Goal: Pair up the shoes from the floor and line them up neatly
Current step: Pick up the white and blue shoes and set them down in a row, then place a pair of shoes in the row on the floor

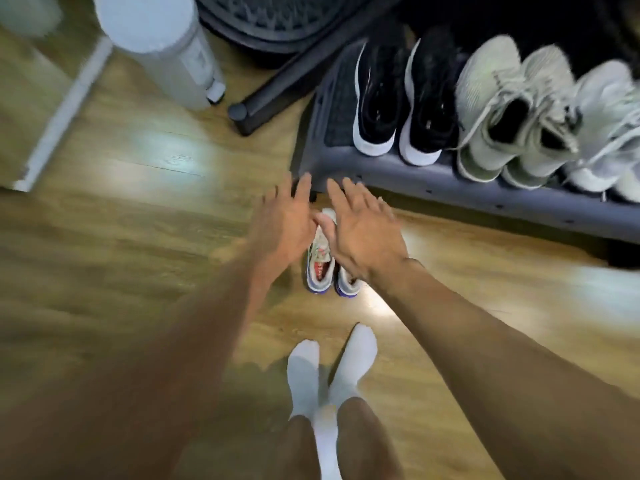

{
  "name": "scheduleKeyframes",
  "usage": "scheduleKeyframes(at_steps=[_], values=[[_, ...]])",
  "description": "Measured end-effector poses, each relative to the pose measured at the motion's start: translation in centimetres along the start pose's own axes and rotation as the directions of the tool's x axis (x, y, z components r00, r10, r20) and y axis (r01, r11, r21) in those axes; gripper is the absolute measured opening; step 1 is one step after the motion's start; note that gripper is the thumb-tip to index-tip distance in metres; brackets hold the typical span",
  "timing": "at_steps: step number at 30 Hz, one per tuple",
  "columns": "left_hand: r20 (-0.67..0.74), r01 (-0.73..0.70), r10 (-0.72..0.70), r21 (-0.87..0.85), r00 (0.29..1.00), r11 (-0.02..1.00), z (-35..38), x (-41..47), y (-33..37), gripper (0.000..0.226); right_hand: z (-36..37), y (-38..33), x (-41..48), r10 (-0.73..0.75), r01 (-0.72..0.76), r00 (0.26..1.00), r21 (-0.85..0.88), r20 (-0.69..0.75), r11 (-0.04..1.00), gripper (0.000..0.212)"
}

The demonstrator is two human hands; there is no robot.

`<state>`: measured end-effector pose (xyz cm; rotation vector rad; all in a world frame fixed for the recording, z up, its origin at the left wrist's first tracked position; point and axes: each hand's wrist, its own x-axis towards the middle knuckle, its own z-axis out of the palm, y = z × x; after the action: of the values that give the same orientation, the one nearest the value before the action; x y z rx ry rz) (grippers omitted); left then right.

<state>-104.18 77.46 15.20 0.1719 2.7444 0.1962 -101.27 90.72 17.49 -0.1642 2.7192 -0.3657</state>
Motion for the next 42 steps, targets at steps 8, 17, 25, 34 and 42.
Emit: scheduleKeyframes(at_steps=[8,17,25,34,42], values=[[-0.267,0.001,-0.024,-0.085,0.963,0.996,-28.0,-16.5,-0.8,0.06,-24.2,-12.2,-12.7,-0.28,0.244,0.917,-0.156,-0.284,0.957,0.068],[-0.543,0.225,-0.204,-0.028,0.814,0.974,-40.6,-35.5,-2.2,0.064,-35.7,-21.3,-23.3,-0.657,0.573,0.656,-0.321,-0.373,0.754,0.071],[-0.591,0.519,-0.506,-0.166,0.628,0.838,-43.3,-52.0,-4.9,0.066,-37.6,-32.2,-32.5,-0.86,0.8,0.412,-0.332,-0.302,0.5,0.07],[-0.58,0.727,-0.729,-0.311,0.365,0.612,-40.1,-71.0,-10.7,0.063,-31.9,-46.0,-44.5,-0.964,0.917,0.151,-0.333,-0.217,0.218,0.072],[-0.538,0.815,-0.818,-0.37,0.204,0.447,-33.3,-87.5,-17.1,0.064,-22.5,-57.5,-56.6,-0.993,0.951,0.014,-0.305,-0.12,0.05,0.073]])
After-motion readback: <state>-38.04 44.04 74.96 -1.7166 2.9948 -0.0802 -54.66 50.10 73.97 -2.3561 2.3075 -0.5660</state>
